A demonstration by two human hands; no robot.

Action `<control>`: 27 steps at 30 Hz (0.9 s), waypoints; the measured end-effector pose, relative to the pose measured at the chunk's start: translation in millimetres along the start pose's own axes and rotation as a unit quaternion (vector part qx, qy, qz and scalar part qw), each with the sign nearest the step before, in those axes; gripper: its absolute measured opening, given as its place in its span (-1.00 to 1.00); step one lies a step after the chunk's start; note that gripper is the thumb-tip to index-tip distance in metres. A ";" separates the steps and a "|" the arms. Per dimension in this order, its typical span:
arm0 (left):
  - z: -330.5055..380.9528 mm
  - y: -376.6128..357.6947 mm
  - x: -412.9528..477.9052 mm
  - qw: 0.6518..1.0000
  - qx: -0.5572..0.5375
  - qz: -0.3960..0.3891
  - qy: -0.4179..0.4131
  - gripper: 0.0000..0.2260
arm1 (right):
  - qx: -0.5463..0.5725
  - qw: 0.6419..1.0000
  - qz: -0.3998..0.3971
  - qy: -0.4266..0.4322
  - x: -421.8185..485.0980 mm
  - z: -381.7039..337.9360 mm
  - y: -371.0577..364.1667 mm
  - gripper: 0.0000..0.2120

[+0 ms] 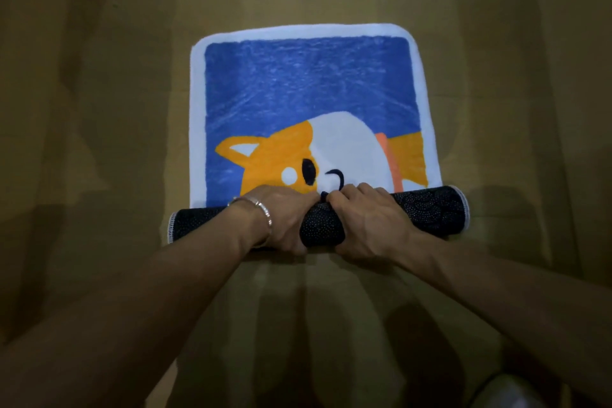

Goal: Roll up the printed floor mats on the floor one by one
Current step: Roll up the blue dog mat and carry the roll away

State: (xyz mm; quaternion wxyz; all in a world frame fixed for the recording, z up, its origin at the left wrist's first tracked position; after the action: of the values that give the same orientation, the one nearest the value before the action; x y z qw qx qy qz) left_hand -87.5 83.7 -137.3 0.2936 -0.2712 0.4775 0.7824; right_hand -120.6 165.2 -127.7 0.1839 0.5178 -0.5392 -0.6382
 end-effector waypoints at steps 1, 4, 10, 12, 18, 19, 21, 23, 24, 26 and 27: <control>0.3 1.9 -2.7 1.000 0.000 0.021 -0.015 -0.27 | 0.002 1.000 0.002 -0.003 -0.8 0.4 -0.2 -0.48; 1.5 7.0 -8.7 0.996 0.054 0.066 -0.029 -0.13 | 0.016 1.000 0.016 -0.012 -1.0 1.6 1.3 -0.53; 6.2 -3.3 -8.8 0.991 0.090 0.100 0.005 -0.46 | 0.022 0.999 0.026 -0.027 -0.2 2.9 2.4 -0.59; 1.7 1.9 0.2 0.997 0.046 0.061 0.008 -0.52 | -0.010 0.999 0.029 -0.016 -1.5 1.6 1.9 -0.55; 0.9 10.7 9.0 0.999 0.034 0.032 -0.025 -0.52 | -0.053 0.997 0.020 -0.049 0.5 7.7 1.6 -0.44; -0.3 12.5 6.5 0.997 0.038 0.056 -0.035 -0.48 | -0.043 0.998 0.017 -0.052 1.7 8.1 2.9 -0.43; -6.0 18.6 0.2 0.994 0.040 0.089 -0.040 -0.27 | -0.014 0.998 0.008 -0.064 4.2 10.5 5.2 -0.44; -9.5 24.4 -3.7 0.990 0.080 0.115 -0.035 -0.13 | 0.023 0.996 -0.002 -0.085 6.5 15.2 7.1 -0.47; -8.3 25.1 -4.7 0.985 0.118 0.124 -0.033 -0.11 | 0.042 0.995 -0.004 -0.094 7.9 16.9 7.6 -0.48; -6.6 18.9 -4.0 0.979 0.161 0.127 -0.019 -0.18 | 0.053 0.994 -0.015 -0.095 9.5 16.8 6.3 -0.49; -7.2 16.7 -2.7 0.979 0.159 0.127 -0.010 -0.27 | 0.045 0.995 -0.020 -0.089 9.8 15.7 5.6 -0.49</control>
State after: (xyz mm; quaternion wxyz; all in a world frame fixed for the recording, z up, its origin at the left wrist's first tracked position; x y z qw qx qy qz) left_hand -96.5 70.4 -128.4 0.2360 -0.1507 0.6234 0.7301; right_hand -139.8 163.3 -129.1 0.0985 0.4773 -0.5713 -0.6604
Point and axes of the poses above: each hand's wrist, its own x-axis towards the middle knuckle, its own y-axis out of the back of the hand, z = x × y, the point moved 8 cm from there along x, towards the middle knuckle, and after that the axes turned 9 degrees about -x, right-handed, at the moved point
